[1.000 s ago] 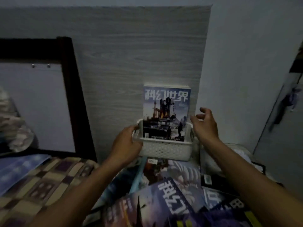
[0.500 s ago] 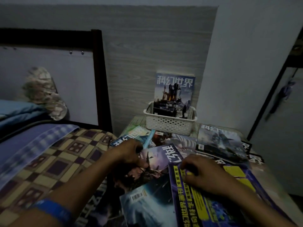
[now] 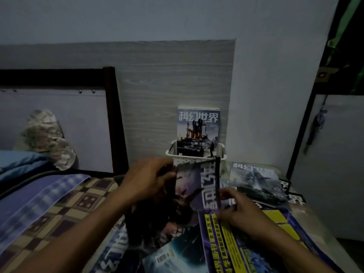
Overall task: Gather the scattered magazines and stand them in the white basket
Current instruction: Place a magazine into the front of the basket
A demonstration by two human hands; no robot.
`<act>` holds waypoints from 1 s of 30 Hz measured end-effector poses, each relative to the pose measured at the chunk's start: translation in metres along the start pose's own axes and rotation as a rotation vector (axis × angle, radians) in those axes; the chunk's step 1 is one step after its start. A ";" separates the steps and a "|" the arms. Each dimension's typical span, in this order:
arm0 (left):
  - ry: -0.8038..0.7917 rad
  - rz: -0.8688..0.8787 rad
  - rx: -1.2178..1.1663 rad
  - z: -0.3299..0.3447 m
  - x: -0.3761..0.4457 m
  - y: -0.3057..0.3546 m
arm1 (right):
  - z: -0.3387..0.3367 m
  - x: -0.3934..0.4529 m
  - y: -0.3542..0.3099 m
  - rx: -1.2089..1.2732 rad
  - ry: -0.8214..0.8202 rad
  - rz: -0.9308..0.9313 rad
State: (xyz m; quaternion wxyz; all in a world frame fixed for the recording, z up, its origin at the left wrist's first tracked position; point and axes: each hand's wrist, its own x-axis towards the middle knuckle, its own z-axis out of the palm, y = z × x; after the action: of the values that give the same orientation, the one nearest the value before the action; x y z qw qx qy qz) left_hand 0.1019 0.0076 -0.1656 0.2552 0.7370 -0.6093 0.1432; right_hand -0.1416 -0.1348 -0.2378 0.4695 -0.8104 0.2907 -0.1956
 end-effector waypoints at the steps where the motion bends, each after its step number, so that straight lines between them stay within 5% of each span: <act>1: 0.088 -0.003 -0.058 -0.011 0.005 0.002 | -0.002 0.008 -0.007 0.111 0.056 0.027; 5: 0.378 -0.089 -0.669 -0.042 0.026 0.004 | -0.006 0.036 -0.040 0.387 0.190 0.088; 11: 0.430 -0.167 -1.121 -0.022 0.038 0.016 | -0.014 0.070 -0.082 0.587 0.332 -0.133; 14: 0.302 -0.240 -1.127 0.014 0.037 0.006 | -0.016 0.079 -0.065 0.489 0.406 -0.106; 18: 0.111 -0.316 -0.783 0.073 0.024 -0.013 | -0.007 0.090 -0.019 0.268 0.458 -0.055; 24: 0.309 -0.434 -0.739 0.087 0.051 -0.028 | -0.017 0.121 -0.021 0.233 0.552 -0.199; 30: 0.516 -0.344 -0.595 0.055 0.139 -0.049 | -0.055 0.188 -0.071 0.188 0.642 -0.338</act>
State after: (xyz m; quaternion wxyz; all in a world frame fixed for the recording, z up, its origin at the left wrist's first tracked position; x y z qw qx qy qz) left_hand 0.1739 -0.1314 -0.1487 0.6206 0.6623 -0.4085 0.0961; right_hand -0.0115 -0.2663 -0.1410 0.3877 -0.6978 0.2660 -0.5403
